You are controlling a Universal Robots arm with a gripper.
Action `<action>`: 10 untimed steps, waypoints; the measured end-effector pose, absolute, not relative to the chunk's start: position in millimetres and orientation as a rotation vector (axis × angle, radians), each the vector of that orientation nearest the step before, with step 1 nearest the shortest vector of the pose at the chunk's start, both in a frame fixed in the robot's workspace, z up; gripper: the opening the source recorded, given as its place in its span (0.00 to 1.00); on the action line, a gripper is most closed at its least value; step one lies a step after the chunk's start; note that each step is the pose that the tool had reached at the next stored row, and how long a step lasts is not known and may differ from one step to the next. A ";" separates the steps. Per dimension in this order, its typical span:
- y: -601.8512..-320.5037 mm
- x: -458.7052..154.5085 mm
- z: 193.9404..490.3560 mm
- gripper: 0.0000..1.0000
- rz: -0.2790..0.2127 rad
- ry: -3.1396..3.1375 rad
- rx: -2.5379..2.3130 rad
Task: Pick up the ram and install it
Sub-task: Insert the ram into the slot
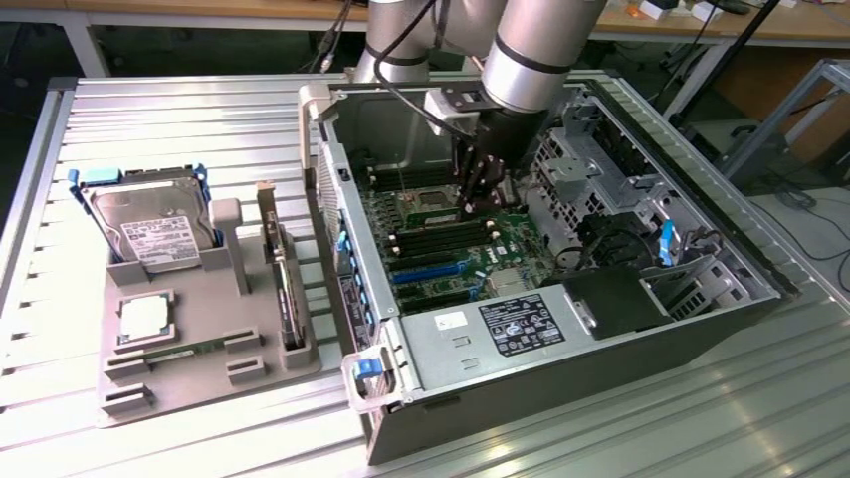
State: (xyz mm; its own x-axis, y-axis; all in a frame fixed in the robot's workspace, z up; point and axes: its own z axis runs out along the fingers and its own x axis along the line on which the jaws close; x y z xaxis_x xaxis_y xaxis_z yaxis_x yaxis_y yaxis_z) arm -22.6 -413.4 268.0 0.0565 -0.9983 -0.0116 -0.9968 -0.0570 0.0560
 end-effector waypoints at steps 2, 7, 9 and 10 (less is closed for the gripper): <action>-413.3 -22.6 260.9 0.14 -0.073 -2.135 2.259; -411.8 -18.4 245.7 0.14 -0.073 -2.135 2.258; -411.5 -18.4 238.6 0.14 -0.073 -2.138 2.256; -411.4 -18.4 233.9 0.14 -0.073 -2.148 2.247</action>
State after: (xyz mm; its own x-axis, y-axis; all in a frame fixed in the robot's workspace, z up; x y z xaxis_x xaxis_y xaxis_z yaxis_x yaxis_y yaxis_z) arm -18.4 -411.4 233.9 0.0446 -0.9989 -0.0114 -0.9974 -0.0451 0.0560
